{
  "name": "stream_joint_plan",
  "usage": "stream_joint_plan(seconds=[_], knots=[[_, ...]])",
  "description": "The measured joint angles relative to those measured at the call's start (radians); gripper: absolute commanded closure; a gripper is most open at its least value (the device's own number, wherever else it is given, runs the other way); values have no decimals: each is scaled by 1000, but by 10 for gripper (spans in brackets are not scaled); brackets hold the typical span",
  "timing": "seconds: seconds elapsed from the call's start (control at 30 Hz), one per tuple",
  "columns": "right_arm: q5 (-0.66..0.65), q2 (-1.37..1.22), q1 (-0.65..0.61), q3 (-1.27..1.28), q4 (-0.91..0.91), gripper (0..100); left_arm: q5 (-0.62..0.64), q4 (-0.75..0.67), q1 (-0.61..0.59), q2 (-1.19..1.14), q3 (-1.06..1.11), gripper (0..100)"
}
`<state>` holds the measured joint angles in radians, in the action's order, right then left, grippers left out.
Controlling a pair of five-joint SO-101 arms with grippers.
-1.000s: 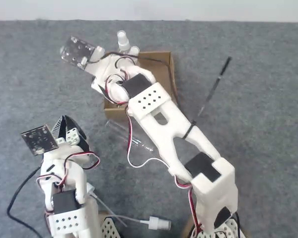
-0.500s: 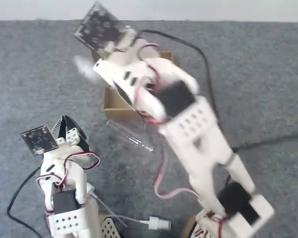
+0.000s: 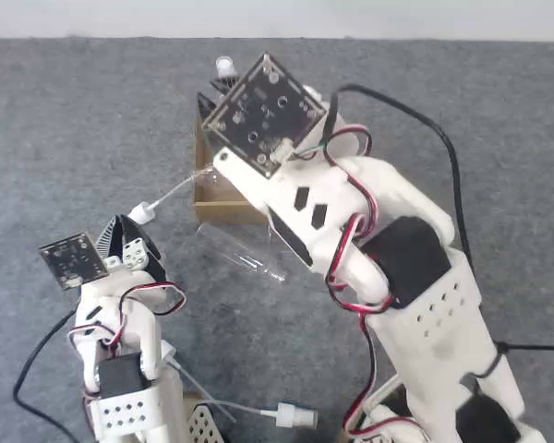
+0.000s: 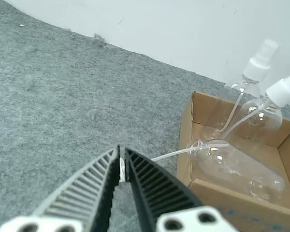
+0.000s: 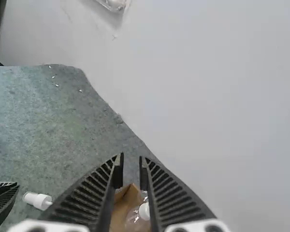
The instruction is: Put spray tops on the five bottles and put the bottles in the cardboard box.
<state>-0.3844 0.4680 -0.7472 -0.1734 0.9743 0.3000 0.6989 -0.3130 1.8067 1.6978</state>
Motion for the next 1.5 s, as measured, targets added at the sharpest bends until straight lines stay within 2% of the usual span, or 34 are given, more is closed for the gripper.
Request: stream_joint_plan(seconds=[0.23,0.37,0.43,0.6,0.7,1.03,1.13,1.27,1.5], knots=[[0,31,0,117,0,992,0,0,0,0,0,988],[-51,31,0,201,-25,989,0,0,0,0,0,988],[-72,29,0,227,-38,950,0,0,0,0,0,988],[-103,-51,-2,232,-41,781,0,0,0,0,0,988],[-103,-140,-2,232,-41,734,0,0,0,0,0,988],[-103,-371,-8,232,-48,731,0,0,0,0,0,988],[-144,-442,-18,232,-54,731,0,0,0,0,0,988],[-190,-546,-25,232,-120,731,0,0,0,0,0,988],[-198,-654,-25,230,-239,731,0,0,0,0,0,988]])
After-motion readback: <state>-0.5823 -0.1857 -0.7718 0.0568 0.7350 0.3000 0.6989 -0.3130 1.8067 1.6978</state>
